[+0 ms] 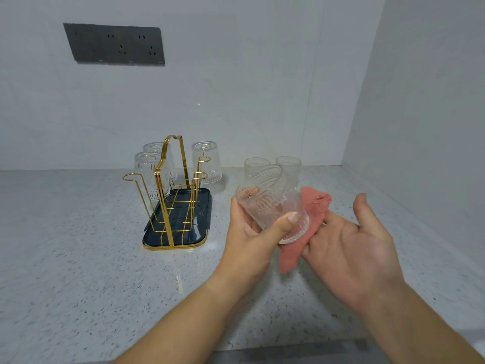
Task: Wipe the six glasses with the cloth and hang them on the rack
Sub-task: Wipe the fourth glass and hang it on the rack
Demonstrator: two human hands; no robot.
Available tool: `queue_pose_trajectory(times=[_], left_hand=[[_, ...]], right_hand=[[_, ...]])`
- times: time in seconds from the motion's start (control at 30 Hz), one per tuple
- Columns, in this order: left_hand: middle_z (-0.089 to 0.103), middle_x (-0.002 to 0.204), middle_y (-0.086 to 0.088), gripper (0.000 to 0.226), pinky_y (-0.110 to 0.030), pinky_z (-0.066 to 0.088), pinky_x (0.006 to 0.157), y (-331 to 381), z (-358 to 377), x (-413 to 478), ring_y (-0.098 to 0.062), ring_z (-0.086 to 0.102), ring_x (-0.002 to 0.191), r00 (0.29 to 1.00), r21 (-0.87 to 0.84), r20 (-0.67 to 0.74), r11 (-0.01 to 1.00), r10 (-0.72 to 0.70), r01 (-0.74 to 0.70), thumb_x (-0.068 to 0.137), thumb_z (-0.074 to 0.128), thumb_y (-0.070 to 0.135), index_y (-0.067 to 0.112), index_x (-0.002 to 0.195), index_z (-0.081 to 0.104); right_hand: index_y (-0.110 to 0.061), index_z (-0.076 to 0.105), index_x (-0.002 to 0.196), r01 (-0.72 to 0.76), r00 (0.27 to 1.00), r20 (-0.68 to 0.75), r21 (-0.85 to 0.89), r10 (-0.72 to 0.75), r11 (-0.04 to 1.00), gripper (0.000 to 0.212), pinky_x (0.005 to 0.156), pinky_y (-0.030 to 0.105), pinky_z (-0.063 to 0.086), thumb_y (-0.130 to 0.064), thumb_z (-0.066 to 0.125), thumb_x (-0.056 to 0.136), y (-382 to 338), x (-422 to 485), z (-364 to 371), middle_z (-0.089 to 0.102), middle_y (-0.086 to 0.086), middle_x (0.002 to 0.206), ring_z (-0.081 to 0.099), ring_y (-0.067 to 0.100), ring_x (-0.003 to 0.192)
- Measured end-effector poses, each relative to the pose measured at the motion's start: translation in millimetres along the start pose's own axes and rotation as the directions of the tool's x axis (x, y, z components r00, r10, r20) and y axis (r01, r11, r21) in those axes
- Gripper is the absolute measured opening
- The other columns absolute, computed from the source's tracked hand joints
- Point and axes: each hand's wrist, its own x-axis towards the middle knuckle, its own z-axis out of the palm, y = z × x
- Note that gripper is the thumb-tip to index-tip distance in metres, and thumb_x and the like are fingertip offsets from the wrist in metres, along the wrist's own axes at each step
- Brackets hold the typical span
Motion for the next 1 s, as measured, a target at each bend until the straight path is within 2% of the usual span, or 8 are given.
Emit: queue_pose_trajectory(times=[0.07,0.2,0.33,0.43,0.57,0.7,0.87,1.0], left_hand=[[0.074,0.107,-0.01,0.06,-0.017,0.052,0.051,-0.5,8.9,-3.2,-0.012,0.071,0.063,0.998,-0.004,0.065,1.0,-0.019,0.02,0.09,0.075,-0.007,0.014,0.134,0.04],[0.069,0.11,-0.011,0.06,-0.011,0.048,0.049,-1.6,14.1,-1.4,-0.004,0.065,0.06,0.997,0.011,0.077,0.999,-0.032,0.032,0.089,0.076,-0.006,0.022,0.132,0.045],[0.072,0.12,-0.005,0.065,-0.032,0.062,0.086,-7.4,1.9,0.5,-0.017,0.075,0.104,1.0,0.074,0.008,0.997,0.018,-0.019,0.084,0.082,-0.005,0.026,0.13,0.048],[0.072,0.119,0.004,0.066,-0.022,0.056,0.09,-8.8,-8.4,2.7,-0.009,0.072,0.112,0.998,0.101,-0.051,0.994,0.035,-0.03,0.08,0.087,0.002,0.027,0.128,0.049],[0.069,0.126,0.0,0.067,-0.019,0.055,0.09,-13.6,-15.7,1.6,-0.006,0.07,0.113,0.997,0.132,-0.073,0.991,0.006,0.003,0.078,0.086,0.01,0.029,0.129,0.048],[0.072,0.124,-0.003,0.066,-0.024,0.056,0.091,-24.1,-14.6,-2.6,-0.012,0.071,0.113,0.999,0.139,-0.045,0.99,-0.014,0.02,0.083,0.084,-0.001,0.023,0.133,0.048],[0.074,0.122,0.005,0.07,-0.032,0.058,0.097,-31.2,-15.3,-9.5,-0.015,0.071,0.116,0.999,0.175,-0.019,0.983,-0.05,0.053,0.074,0.087,0.015,0.03,0.131,0.05],[0.074,0.121,0.009,0.069,-0.026,0.057,0.095,-31.2,-24.3,-10.1,-0.01,0.071,0.115,0.996,0.192,-0.041,0.978,-0.076,0.083,0.071,0.088,0.02,0.032,0.129,0.052]], right_hand=[[0.004,0.043,0.148,0.007,1.0,-0.021,0.019,-0.007,1.0,0.095,0.122,0.054,0.023,-0.073,0.019,0.098,3.6,7.0,6.1,0.052,0.029,0.147,0.051,0.043,0.138],[0.002,0.04,0.151,-0.046,0.999,0.01,0.164,0.045,0.985,0.089,0.125,0.047,0.022,-0.069,0.022,0.1,19.0,8.9,13.1,0.049,0.026,0.152,0.047,0.039,0.142],[0.003,0.032,0.155,-0.159,0.987,0.04,0.117,0.155,0.98,0.095,0.128,0.048,0.011,-0.073,0.023,0.098,30.2,1.0,1.1,0.037,0.026,0.159,0.036,0.038,0.15],[0.005,0.044,0.149,-0.163,0.987,0.006,0.107,0.163,0.981,0.096,0.125,0.054,0.021,-0.074,0.025,0.097,30.4,-5.9,-4.7,0.047,0.029,0.152,0.046,0.041,0.143],[0.004,0.055,0.138,-0.094,0.985,-0.156,-0.092,0.079,0.991,0.089,0.113,0.056,0.043,-0.069,0.023,0.098,19.6,-9.6,0.3,0.064,0.028,0.135,0.062,0.039,0.127],[-0.001,0.059,0.134,-0.097,0.955,-0.295,-0.24,0.023,0.966,0.066,0.097,0.054,0.052,-0.053,0.029,0.106,16.6,-6.3,1.4,0.071,0.024,0.124,0.07,0.038,0.115],[-0.005,0.069,0.12,-0.079,0.891,-0.435,-0.422,-0.126,0.903,0.047,0.083,0.05,0.058,-0.038,0.037,0.109,8.3,-2.3,-6.6,0.077,0.022,0.109,0.076,0.035,0.097],[-0.017,0.075,0.118,-0.115,0.859,-0.403,-0.753,-0.316,0.648,0.044,0.078,0.037,0.056,-0.042,0.04,0.108,-8.7,-2.7,-20.3,0.079,0.008,0.109,0.073,0.019,0.085]])
